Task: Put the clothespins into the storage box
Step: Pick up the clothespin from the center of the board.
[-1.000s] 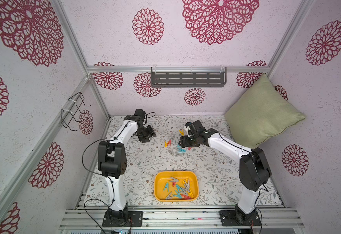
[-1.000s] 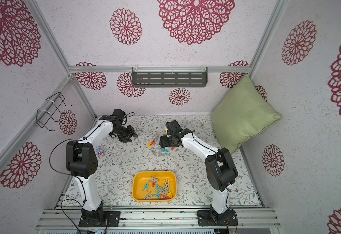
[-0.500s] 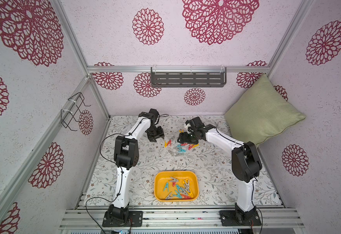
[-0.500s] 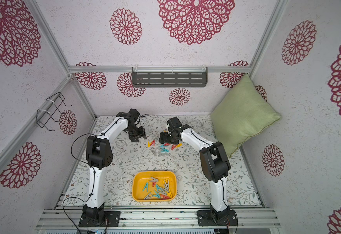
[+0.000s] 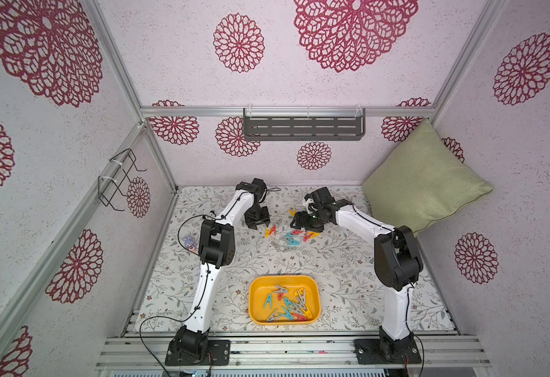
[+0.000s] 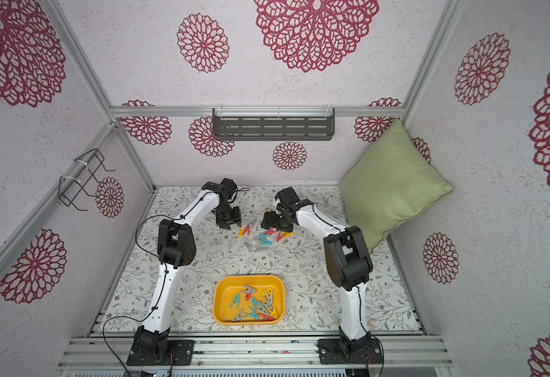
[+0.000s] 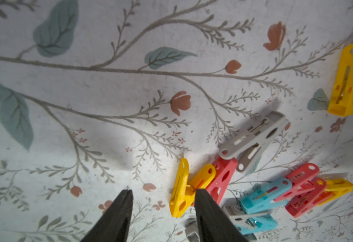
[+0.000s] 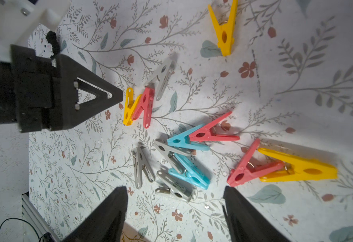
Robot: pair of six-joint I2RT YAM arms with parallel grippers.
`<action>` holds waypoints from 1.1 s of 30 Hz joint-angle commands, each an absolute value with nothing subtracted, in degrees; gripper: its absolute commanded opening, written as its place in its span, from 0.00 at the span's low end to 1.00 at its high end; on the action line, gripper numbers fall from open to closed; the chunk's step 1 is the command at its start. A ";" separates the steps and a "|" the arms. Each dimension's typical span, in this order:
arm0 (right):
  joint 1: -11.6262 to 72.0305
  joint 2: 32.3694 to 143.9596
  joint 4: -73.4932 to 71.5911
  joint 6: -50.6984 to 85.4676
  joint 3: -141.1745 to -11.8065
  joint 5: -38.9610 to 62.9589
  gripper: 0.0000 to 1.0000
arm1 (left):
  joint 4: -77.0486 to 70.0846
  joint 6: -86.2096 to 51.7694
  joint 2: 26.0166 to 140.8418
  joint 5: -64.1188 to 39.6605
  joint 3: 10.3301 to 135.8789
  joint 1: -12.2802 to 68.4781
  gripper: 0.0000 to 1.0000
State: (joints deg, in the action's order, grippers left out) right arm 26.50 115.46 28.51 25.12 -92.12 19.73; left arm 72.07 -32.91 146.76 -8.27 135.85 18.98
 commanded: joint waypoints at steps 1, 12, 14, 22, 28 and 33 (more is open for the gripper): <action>25.71 114.80 28.48 25.35 -92.69 21.07 0.78 | 73.65 -32.07 148.44 -6.62 137.03 19.77 0.50; 25.15 112.15 27.38 25.14 -88.64 21.84 0.76 | 75.32 -31.44 150.03 -2.09 139.03 22.02 0.46; 25.19 111.45 27.04 25.14 -87.31 21.97 0.76 | 73.72 -32.29 148.30 -1.78 137.19 22.13 0.49; 25.06 108.32 25.95 25.03 -82.87 21.84 0.76 | 67.66 -34.52 142.94 -2.88 133.76 22.15 0.54; 24.99 107.45 26.17 24.96 -82.18 21.82 0.75 | 67.96 -34.39 144.39 -3.36 135.45 22.65 0.54; 24.81 107.17 26.46 24.79 -82.13 21.75 0.74 | 68.49 -34.22 146.04 -3.38 136.85 23.29 0.54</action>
State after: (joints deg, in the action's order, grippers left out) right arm 25.36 110.74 26.57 25.08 -81.95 21.26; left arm 68.71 -34.13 145.93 -3.29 134.63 22.48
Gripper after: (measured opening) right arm 0.747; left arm 0.543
